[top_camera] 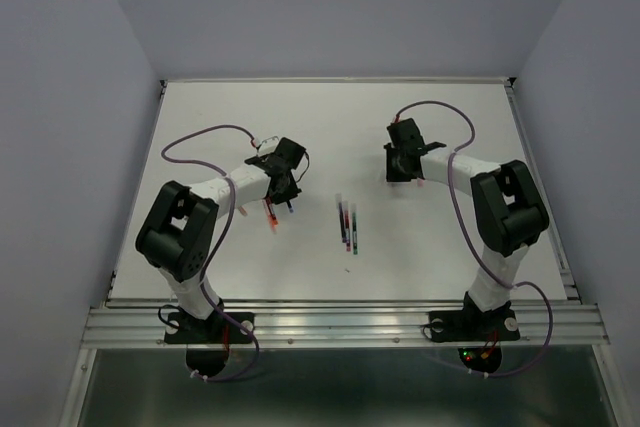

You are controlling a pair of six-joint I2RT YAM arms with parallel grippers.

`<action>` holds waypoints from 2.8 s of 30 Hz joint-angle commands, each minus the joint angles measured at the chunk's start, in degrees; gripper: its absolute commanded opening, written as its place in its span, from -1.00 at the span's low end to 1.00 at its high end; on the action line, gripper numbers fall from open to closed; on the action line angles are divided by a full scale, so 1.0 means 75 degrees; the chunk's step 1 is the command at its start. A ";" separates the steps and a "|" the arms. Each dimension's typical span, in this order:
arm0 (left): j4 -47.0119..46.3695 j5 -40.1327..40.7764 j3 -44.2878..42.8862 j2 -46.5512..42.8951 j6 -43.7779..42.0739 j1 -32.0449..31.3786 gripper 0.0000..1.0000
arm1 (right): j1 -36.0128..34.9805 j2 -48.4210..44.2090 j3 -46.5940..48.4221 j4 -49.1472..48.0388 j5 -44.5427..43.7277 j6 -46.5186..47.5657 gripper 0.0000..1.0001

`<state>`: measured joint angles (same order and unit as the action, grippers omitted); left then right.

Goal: Open the pen caps

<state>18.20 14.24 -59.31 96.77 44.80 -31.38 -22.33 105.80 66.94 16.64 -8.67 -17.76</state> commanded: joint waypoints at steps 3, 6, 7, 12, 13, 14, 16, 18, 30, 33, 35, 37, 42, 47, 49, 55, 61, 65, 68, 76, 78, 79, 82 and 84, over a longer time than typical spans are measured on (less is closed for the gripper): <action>0.0281 0.0211 -0.0354 0.0163 0.0016 0.0058 -0.53 | -0.0187 0.0108 0.0415 0.0288 -0.0649 -0.0081 -0.49; 0.0316 0.0246 -0.0377 0.0199 0.0027 0.0058 -0.38 | -0.0187 0.0073 0.0403 0.0335 -0.0754 -0.0105 -0.48; 0.0351 0.0257 -0.0377 0.0199 0.0027 0.0058 -0.34 | -0.0187 0.0038 0.0415 0.0347 -0.0778 -0.0128 -0.46; 0.0457 0.0328 -0.0412 0.0105 0.0027 0.0070 -0.07 | -0.0257 -0.0219 0.0403 0.0371 -0.0813 -0.0128 -0.32; 0.0468 0.0328 -0.0424 0.0070 0.0016 0.0070 -0.06 | -0.0257 -0.0278 0.0403 0.0359 -0.0813 -0.0128 -0.28; 0.0480 0.0328 -0.0413 0.0047 0.0004 0.0059 0.03 | -0.0257 -0.0325 0.0392 0.0359 -0.0802 -0.0128 -0.23; 0.0492 0.0328 -0.0424 -0.0035 0.0004 0.0070 0.09 | -0.0257 -0.0454 0.0391 0.0359 -0.0755 -0.0105 -0.17; 0.0480 0.0270 -0.0413 -0.0129 -0.0019 0.0059 0.12 | -0.0257 -0.0570 0.0380 0.0359 -0.0708 -0.0093 -0.07; -0.0209 -0.0093 0.0266 -0.1581 -0.0312 0.0058 0.78 | -0.0983 -0.1403 0.0321 0.0160 0.0521 0.0528 0.14; -0.0468 -0.0188 0.0665 -0.2341 -0.0406 0.0058 0.91 | -0.1370 -0.1345 0.0414 0.0125 0.0733 0.0551 0.16; -0.0516 -0.0164 0.0968 -0.2636 -0.0383 0.0058 0.96 | -0.1685 -0.1170 0.0590 0.0113 0.0850 0.0575 0.17; -0.0586 -0.0129 0.1180 -0.2917 -0.0337 0.0059 0.98 | -0.1874 -0.0971 0.0742 0.0113 0.0874 0.0563 0.17; -0.0668 -0.0036 0.1825 -0.3843 -0.0254 0.0058 0.98 | -0.2343 -0.0315 0.1292 0.0113 0.0746 0.0610 0.16; -0.0458 0.0175 0.2107 -0.4359 -0.0102 0.0070 0.98 | -0.2636 0.0354 0.1692 0.0300 0.0315 0.0540 0.17; -0.0376 0.0211 0.2154 -0.4442 -0.0078 0.0070 0.98 | -0.2718 0.0494 0.1797 0.0405 0.0137 0.0528 0.17; -0.0364 0.0234 0.2295 -0.4629 -0.0008 0.0070 0.98 | -0.2859 0.0951 0.1927 0.0499 -0.0028 0.0481 0.15; -0.0294 0.0304 0.2271 -0.4700 -0.0008 0.0070 0.98 | -0.2929 0.1233 0.2009 0.0582 -0.0228 0.0387 0.10; -0.0258 0.0375 0.2248 -0.4735 0.0016 0.0070 0.98 | -0.2929 0.1292 0.1938 0.0582 -0.0145 0.0306 0.05; -0.0211 0.0422 0.2201 -0.4723 0.0004 0.0070 0.98 | -0.3000 0.1339 0.1903 0.0582 -0.0157 0.0200 0.00; -0.0118 0.0469 0.2107 -0.4711 0.0039 0.0070 0.98 | -0.3070 0.1233 0.1681 0.0652 -0.0344 -0.0479 -0.21; -0.0094 0.0480 0.2084 -0.4723 0.0039 0.0070 0.98 | -0.3070 0.1257 0.1611 0.0664 -0.0344 -0.0596 -0.30; -0.0082 0.0503 0.2072 -0.4735 0.0039 0.0070 0.97 | -0.3070 0.1257 0.1587 0.0687 -0.0333 -0.0736 -0.30; -0.0024 0.0527 0.2025 -0.4758 0.0039 0.0070 0.98 | -0.3140 0.1304 0.1528 0.0815 -0.0391 -0.0995 -0.38; -0.0012 0.0539 0.1990 -0.4770 0.0039 0.0070 0.98 | -0.3140 0.1304 0.1482 0.0886 -0.0415 -0.1112 -0.38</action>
<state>17.58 16.40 -42.72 62.81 44.91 -31.03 -44.77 115.15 79.26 21.12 -10.61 -22.63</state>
